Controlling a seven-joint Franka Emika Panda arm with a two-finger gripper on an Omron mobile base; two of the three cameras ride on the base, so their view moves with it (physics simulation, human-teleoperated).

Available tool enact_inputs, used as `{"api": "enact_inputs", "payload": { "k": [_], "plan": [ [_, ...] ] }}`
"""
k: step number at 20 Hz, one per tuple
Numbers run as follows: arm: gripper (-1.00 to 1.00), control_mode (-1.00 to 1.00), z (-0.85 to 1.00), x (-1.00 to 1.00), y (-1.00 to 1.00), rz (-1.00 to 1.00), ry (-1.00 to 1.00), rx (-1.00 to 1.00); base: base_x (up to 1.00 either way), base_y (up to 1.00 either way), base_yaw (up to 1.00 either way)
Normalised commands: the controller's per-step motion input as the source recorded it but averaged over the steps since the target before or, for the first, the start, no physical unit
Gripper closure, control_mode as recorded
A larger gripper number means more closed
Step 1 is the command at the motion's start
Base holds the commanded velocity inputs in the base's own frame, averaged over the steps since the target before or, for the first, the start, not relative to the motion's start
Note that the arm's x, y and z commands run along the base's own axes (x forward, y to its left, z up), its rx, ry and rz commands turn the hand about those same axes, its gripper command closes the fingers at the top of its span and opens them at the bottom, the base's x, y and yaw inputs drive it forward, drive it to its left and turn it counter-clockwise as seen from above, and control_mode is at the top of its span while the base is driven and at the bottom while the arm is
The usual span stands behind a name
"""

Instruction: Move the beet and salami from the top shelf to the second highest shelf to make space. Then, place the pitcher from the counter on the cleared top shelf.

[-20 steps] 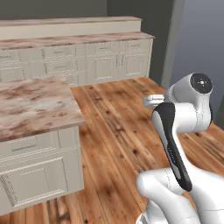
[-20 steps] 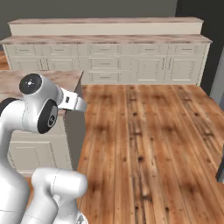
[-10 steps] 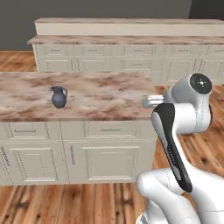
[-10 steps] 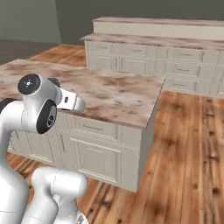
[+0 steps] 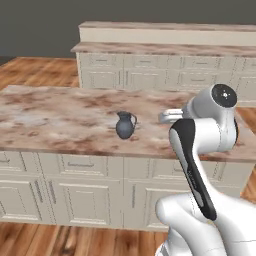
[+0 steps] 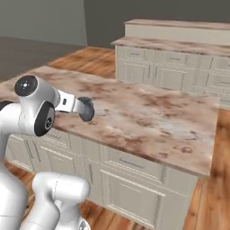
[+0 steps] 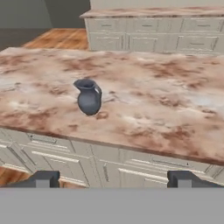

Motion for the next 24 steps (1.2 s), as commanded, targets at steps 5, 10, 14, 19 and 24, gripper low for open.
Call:
{"api": "enact_inputs", "payload": {
  "k": [5, 10, 14, 19, 24],
  "plan": [
    [-1.0, 1.0, 0.0, 0.0, 0.0, 0.0, 0.0, 0.0, 0.7, 0.55, 0.17],
    [-1.0, 1.0, 0.0, 0.0, 0.0, 0.0, 0.0, 0.0, 0.49, 0.2, 0.13],
    [-1.0, 1.0, 0.0, 0.0, 0.0, 0.0, 0.0, 0.0, 0.44, 0.0, 0.14],
    [-1.0, 1.0, 0.0, 0.0, 0.0, 0.0, 0.0, 0.0, 0.48, 0.0, 0.16],
    [-1.0, -1.0, 0.0, 0.04, -0.01, 0.01, 0.0, 0.0, 0.16, 0.0, 0.08]
  ]
}}
